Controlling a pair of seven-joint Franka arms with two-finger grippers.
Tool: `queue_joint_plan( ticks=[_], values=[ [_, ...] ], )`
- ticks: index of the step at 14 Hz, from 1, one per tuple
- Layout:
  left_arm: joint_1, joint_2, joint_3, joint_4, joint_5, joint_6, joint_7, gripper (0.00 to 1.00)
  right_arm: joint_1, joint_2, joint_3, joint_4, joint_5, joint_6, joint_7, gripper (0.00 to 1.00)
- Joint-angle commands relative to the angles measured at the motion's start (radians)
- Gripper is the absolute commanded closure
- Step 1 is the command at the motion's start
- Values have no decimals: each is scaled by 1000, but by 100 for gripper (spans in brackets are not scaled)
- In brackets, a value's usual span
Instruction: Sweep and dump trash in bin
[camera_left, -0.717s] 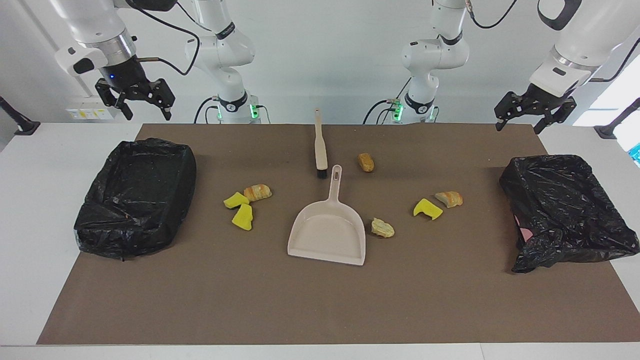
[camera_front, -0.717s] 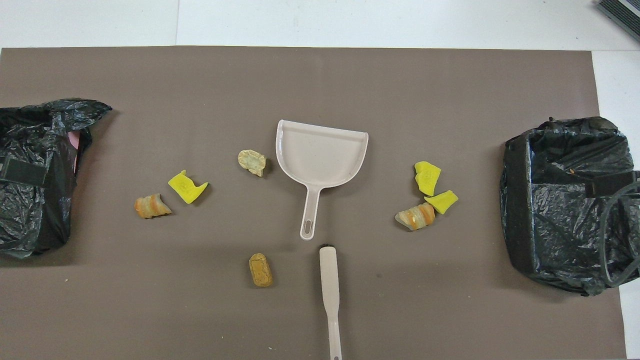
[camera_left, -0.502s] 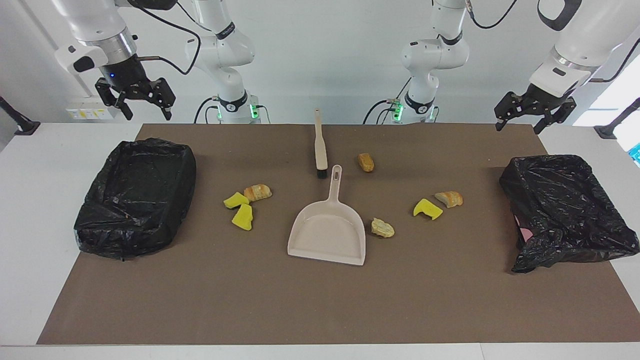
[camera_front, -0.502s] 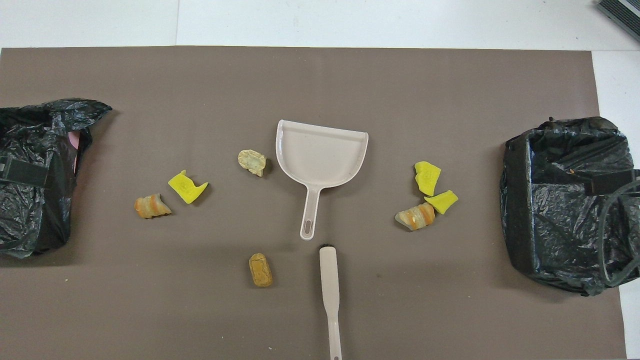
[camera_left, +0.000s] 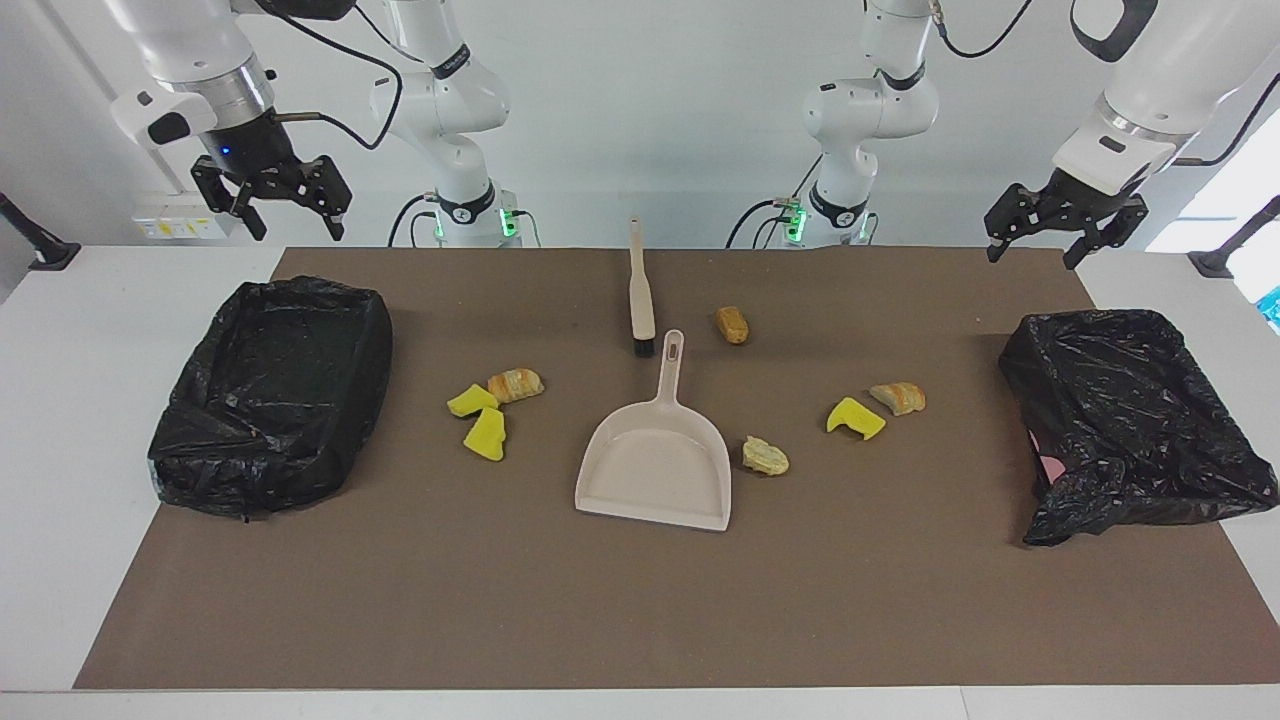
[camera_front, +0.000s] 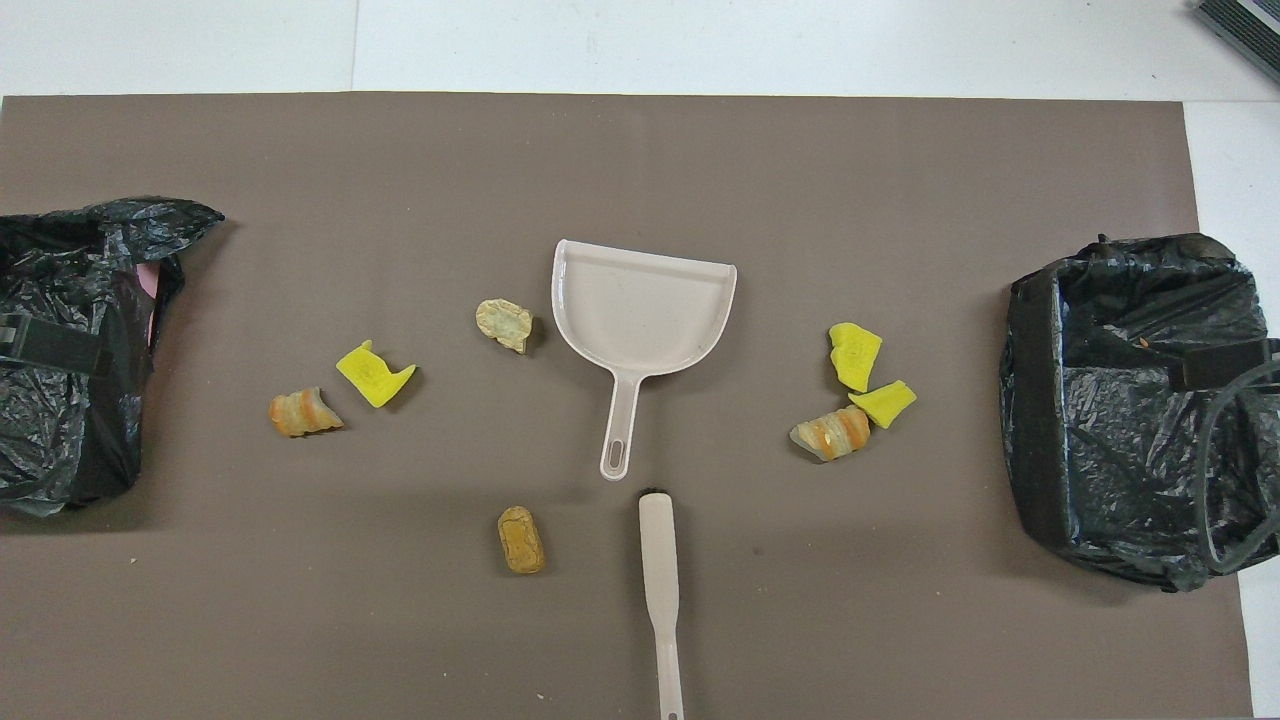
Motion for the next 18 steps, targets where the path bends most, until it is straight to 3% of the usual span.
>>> queue_joint_plan(
  ticks=[1,14,18],
  values=[
    [0,-6,3,-6,0,-16,4,0,-4,-8,2,-7,5,16,-13,0],
    [-8,-59,-4,-109,-1,25,1,0,-10,-11,2,-13,5,8,-17,0],
    [-58,-61,-4,-158,-1,69,-7,0,-10,-11,2,-15,5,7,-19,0]
  ],
)
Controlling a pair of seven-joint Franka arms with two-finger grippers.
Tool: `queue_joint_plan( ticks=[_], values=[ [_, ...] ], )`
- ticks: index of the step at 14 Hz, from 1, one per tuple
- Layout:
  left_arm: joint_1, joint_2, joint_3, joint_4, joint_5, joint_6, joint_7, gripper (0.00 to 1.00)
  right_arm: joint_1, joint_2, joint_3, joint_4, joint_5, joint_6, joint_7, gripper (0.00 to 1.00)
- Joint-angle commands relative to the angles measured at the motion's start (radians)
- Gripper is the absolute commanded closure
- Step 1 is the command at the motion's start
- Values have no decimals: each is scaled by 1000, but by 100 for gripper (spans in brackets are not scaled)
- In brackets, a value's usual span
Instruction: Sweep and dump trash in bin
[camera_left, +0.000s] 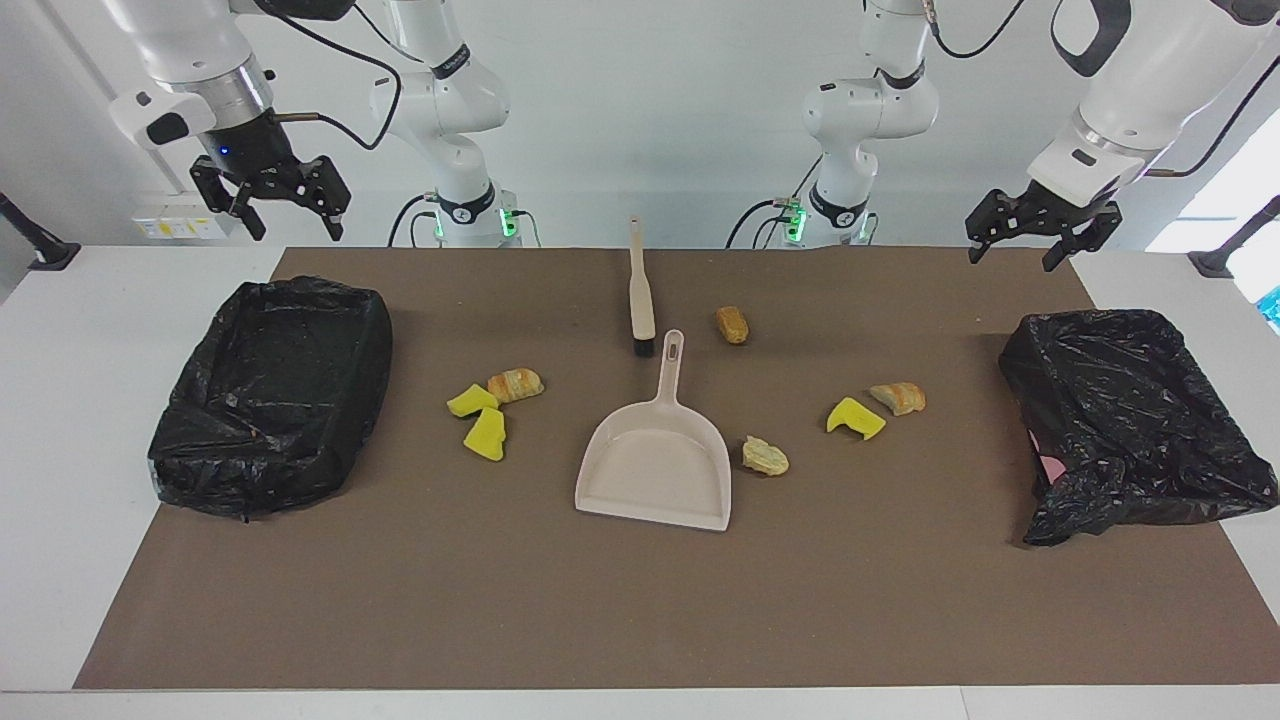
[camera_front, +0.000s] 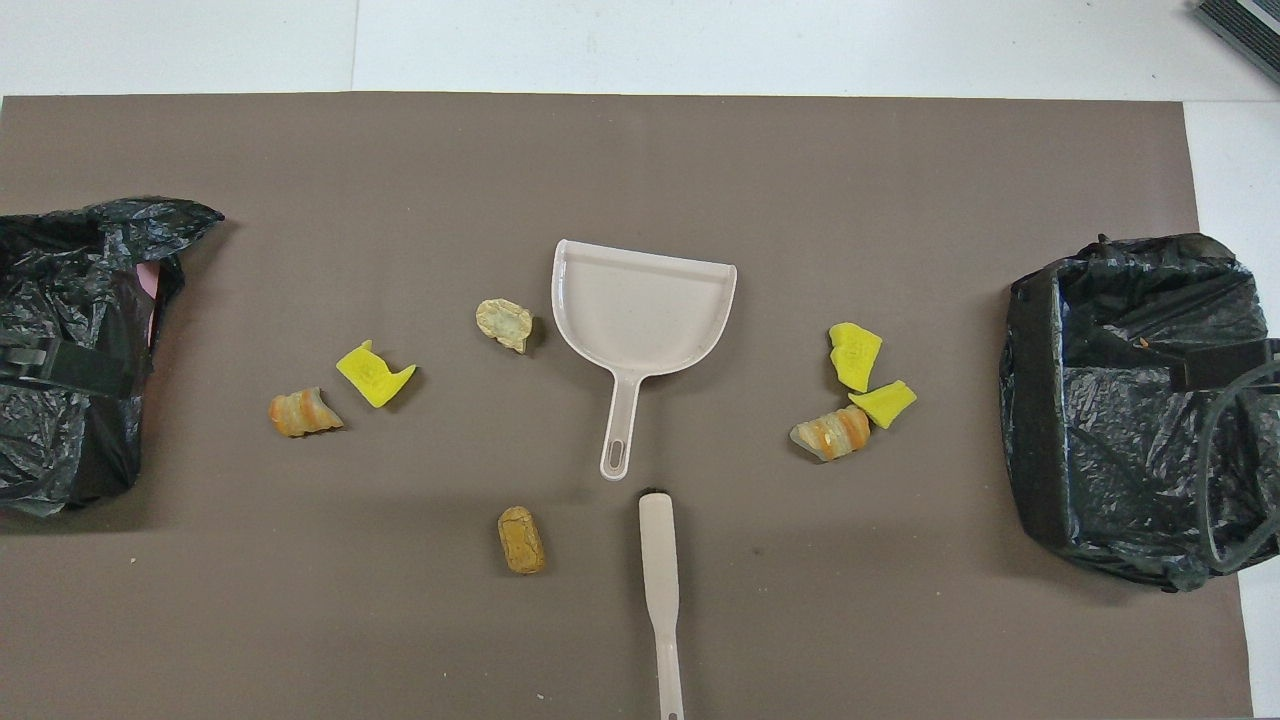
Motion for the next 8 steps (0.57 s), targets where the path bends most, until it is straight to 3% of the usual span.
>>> queue_joint_plan(
  ticks=[1,8],
  values=[
    [-60,-36,7,-89,0,67,-31,0,-8,-12,2,-14,5,7,-19,0],
    [-226,-88,6,-274,-2,231,-229,0,-8,-14,1,-18,5,4,-19,0]
  ],
)
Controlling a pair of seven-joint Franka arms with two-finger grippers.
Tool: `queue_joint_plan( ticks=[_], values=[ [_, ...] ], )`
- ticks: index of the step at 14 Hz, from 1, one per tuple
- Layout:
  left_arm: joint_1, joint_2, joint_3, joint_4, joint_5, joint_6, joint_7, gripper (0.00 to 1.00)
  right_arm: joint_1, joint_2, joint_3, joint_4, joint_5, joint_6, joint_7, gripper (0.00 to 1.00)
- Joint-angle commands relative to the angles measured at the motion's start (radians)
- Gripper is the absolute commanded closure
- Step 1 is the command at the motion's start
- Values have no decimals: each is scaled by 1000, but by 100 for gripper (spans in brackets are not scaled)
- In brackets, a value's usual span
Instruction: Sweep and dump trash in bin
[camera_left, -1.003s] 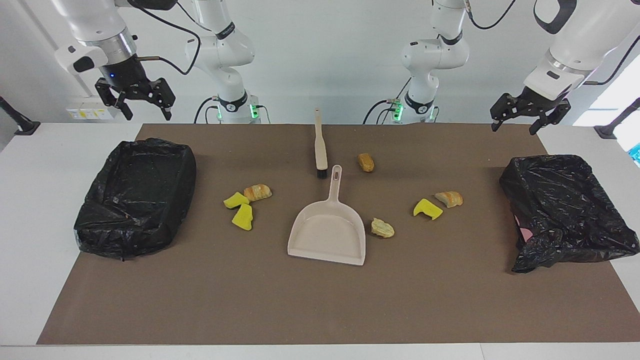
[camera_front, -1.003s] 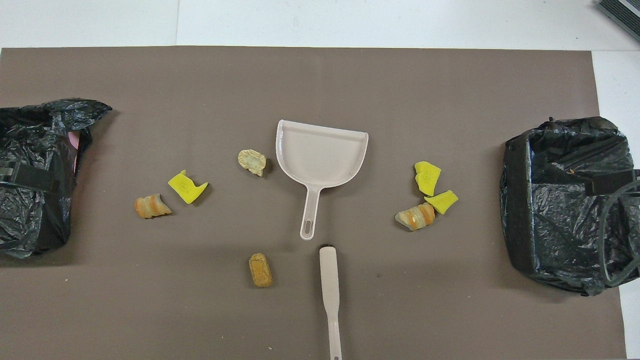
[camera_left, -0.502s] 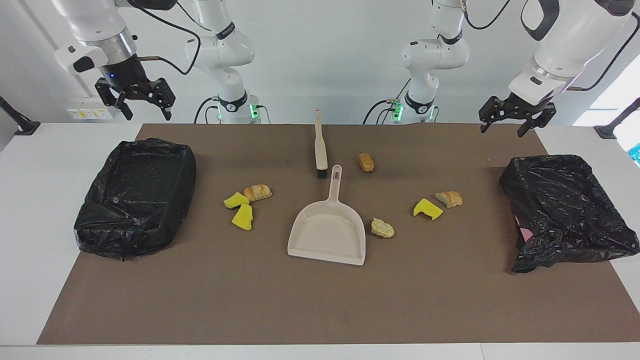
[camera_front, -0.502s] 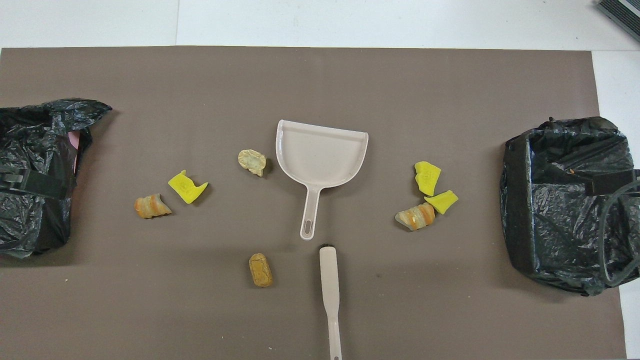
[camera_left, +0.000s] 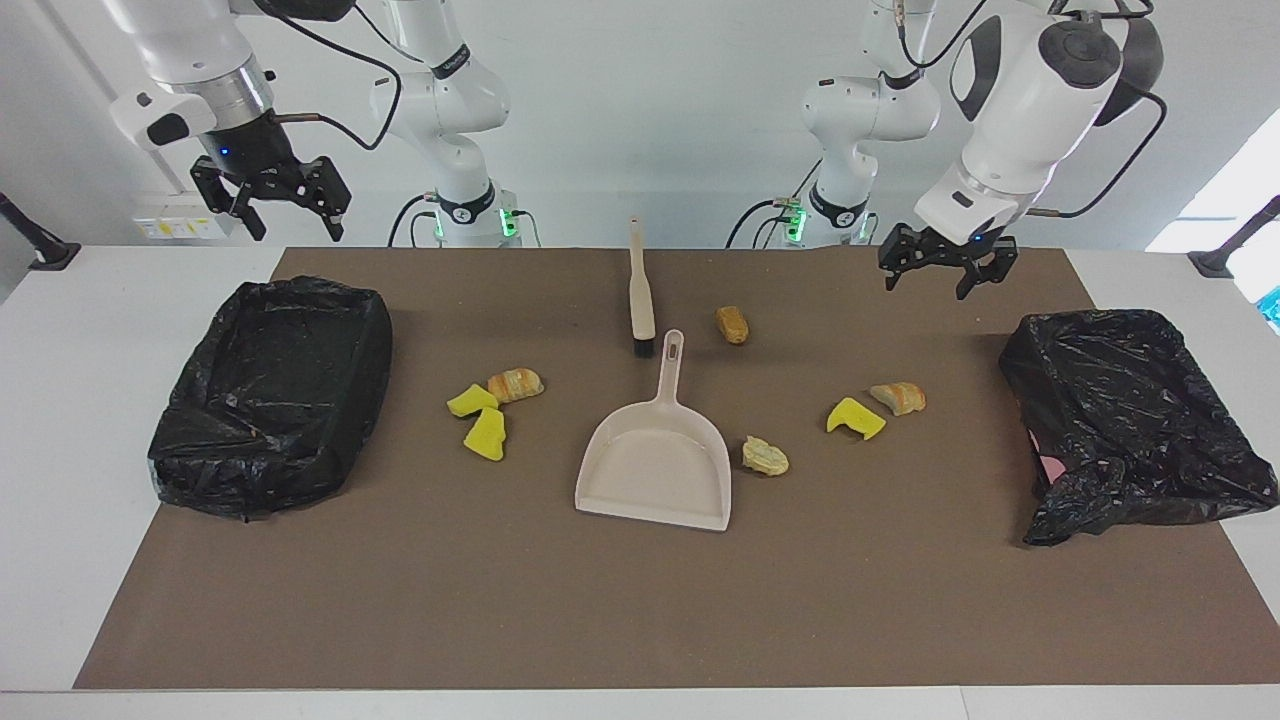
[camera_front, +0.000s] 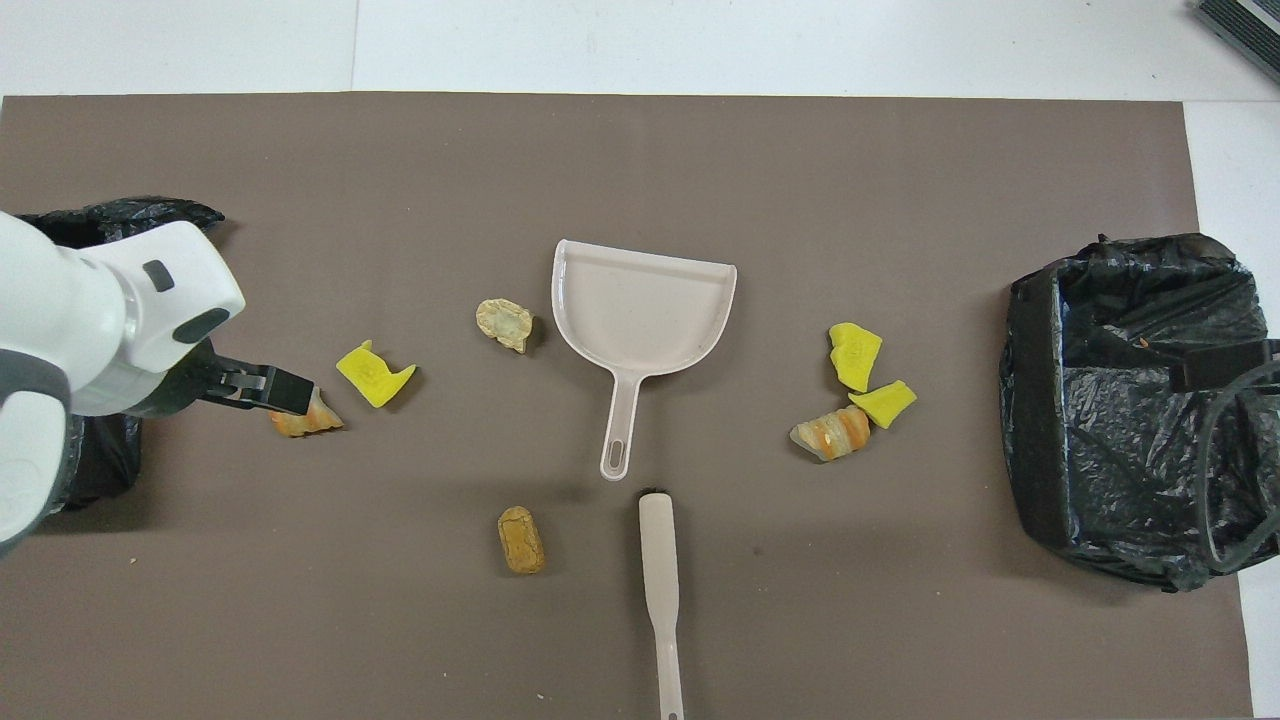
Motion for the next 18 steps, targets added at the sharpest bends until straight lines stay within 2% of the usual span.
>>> queue_joint_plan(
  ticks=[1,7,10,18],
  values=[
    [-71,-65,16,-120,-1,85,-61,0,-8,-14,1,-17,5,4,-19,0],
    [-217,-88,16,-261,-3,226,-215,0,-8,-14,-1,-17,5,2,-19,0],
    [-291,-87,15,-305,-4,249,-283,0,-8,-14,-2,-17,5,2,-19,0],
    [-610,-64,16,-456,-9,458,-626,0,-8,-14,-2,-17,5,2,-19,0]
  ],
)
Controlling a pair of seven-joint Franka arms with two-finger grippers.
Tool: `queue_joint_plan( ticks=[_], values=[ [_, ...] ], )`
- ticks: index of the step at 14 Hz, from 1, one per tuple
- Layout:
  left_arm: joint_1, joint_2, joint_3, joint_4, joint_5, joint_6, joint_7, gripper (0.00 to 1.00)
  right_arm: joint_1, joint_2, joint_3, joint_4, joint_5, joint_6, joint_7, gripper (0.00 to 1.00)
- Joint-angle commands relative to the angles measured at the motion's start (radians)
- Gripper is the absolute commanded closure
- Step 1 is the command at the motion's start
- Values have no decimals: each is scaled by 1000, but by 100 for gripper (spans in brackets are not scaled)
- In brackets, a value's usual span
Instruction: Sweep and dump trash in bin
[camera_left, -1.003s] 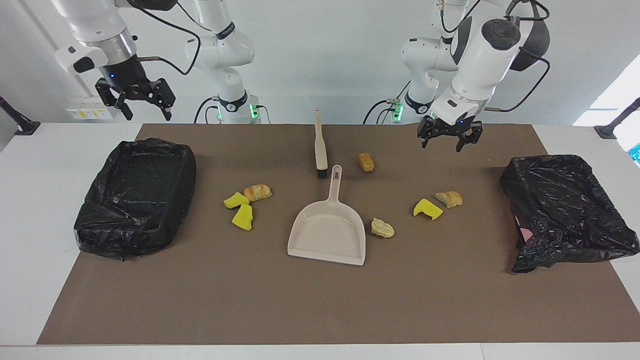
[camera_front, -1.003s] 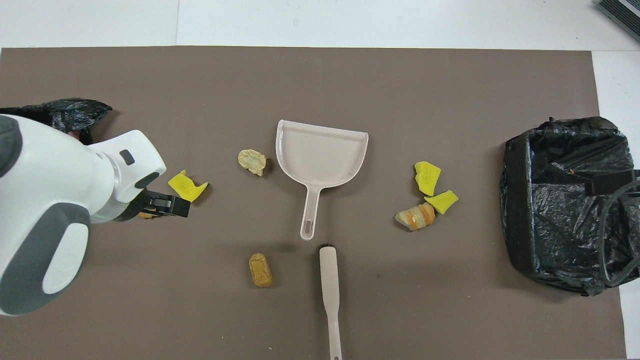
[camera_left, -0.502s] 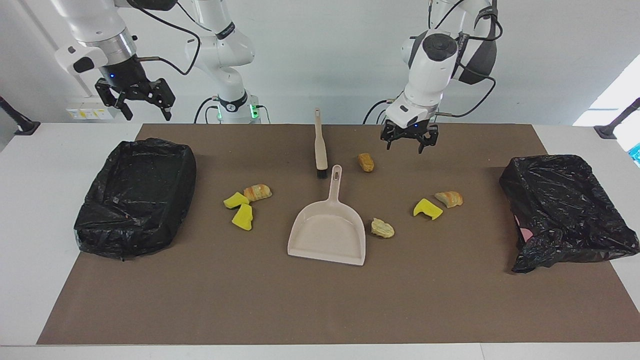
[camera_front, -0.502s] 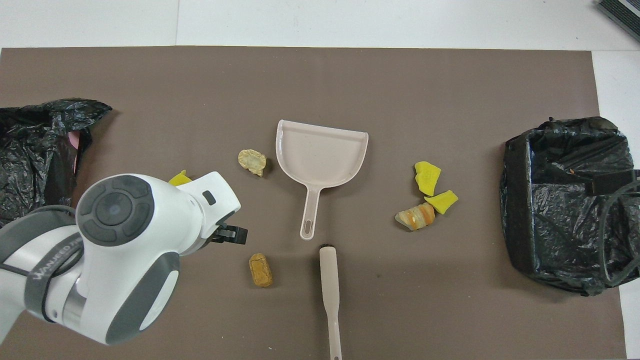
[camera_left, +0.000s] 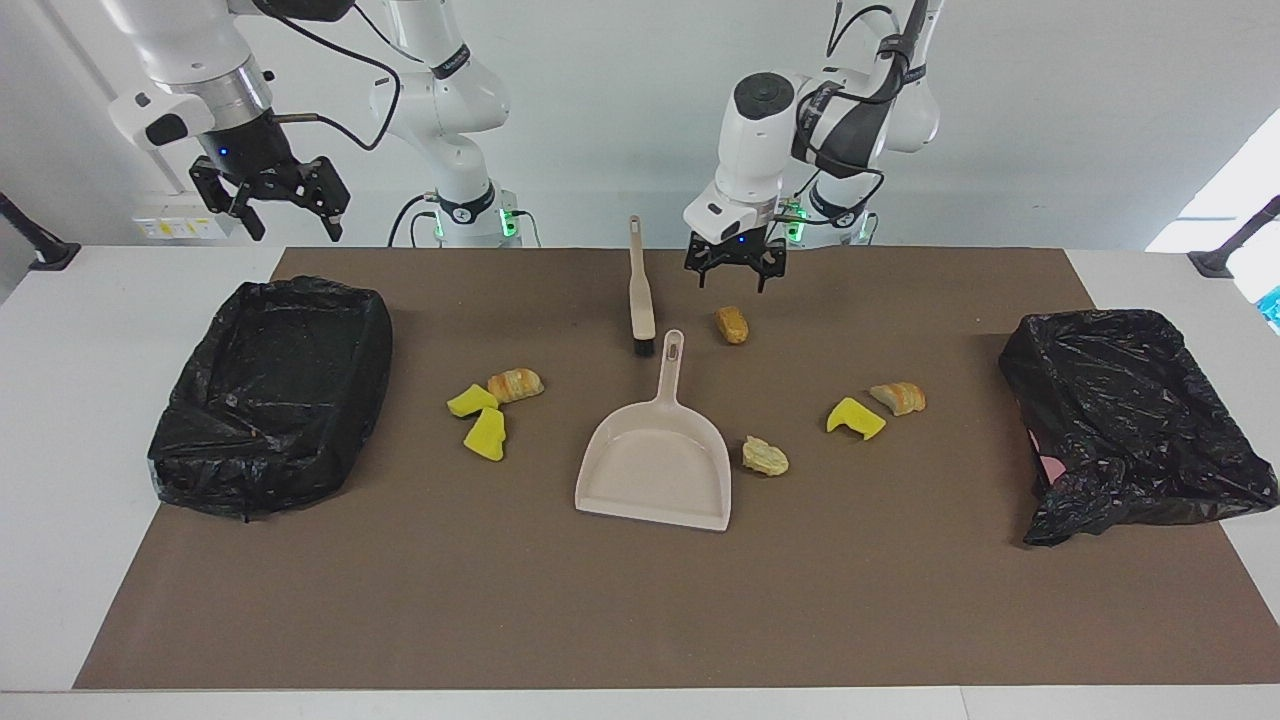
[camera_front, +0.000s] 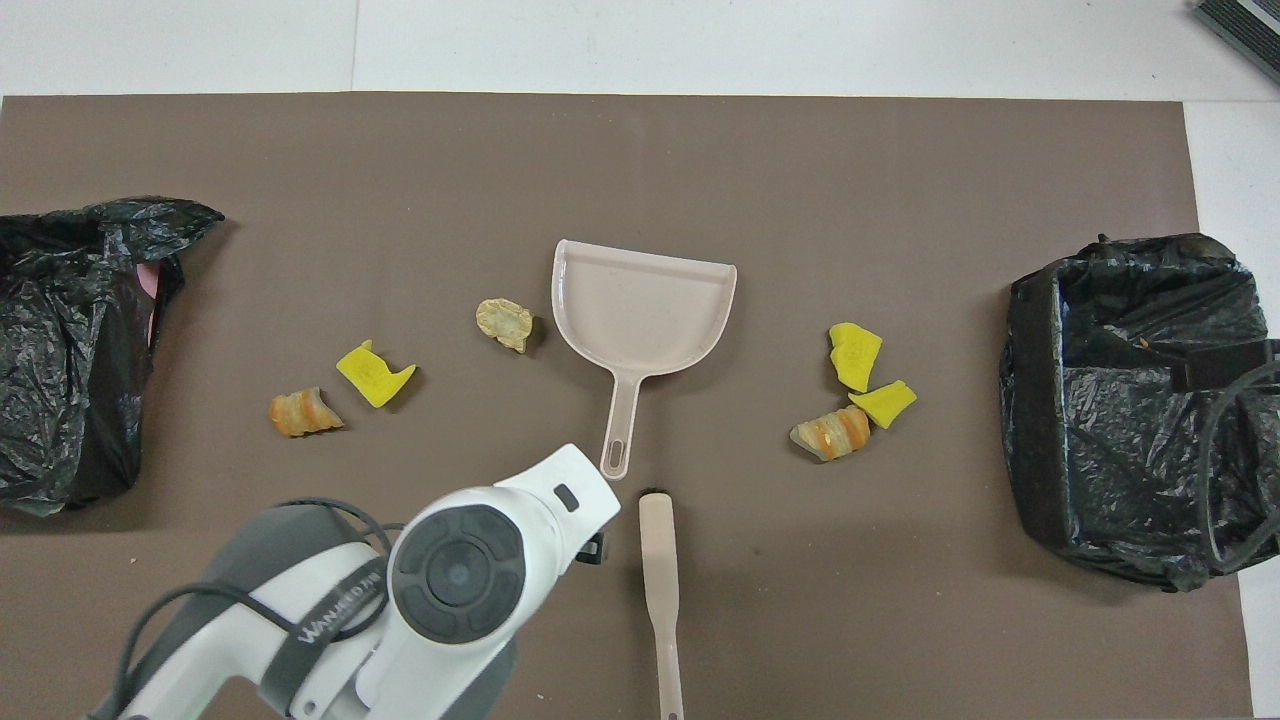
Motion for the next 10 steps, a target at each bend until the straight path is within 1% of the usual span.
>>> queue_joint_plan(
  ticks=[1,3,5,6,8,10],
  values=[
    [-110,-14,21,-63,-2,67,-93,0,-7,-14,-1,-17,5,2,-19,0],
    [-190,4,21,-87,-3,127,-135,0,-7,-16,-1,-17,5,2,-19,0],
    [-268,21,21,-111,-2,181,-219,0,-7,-14,-2,-18,5,2,-20,0],
    [-279,26,19,-112,-2,179,-224,0,-7,-16,-2,-17,5,2,-19,0],
    [-333,35,19,-115,-2,185,-245,0,-7,-16,-2,-18,5,2,-20,0],
    [-342,50,19,-114,-3,205,-259,0,-7,-16,-2,-17,5,1,-20,0]
  ],
)
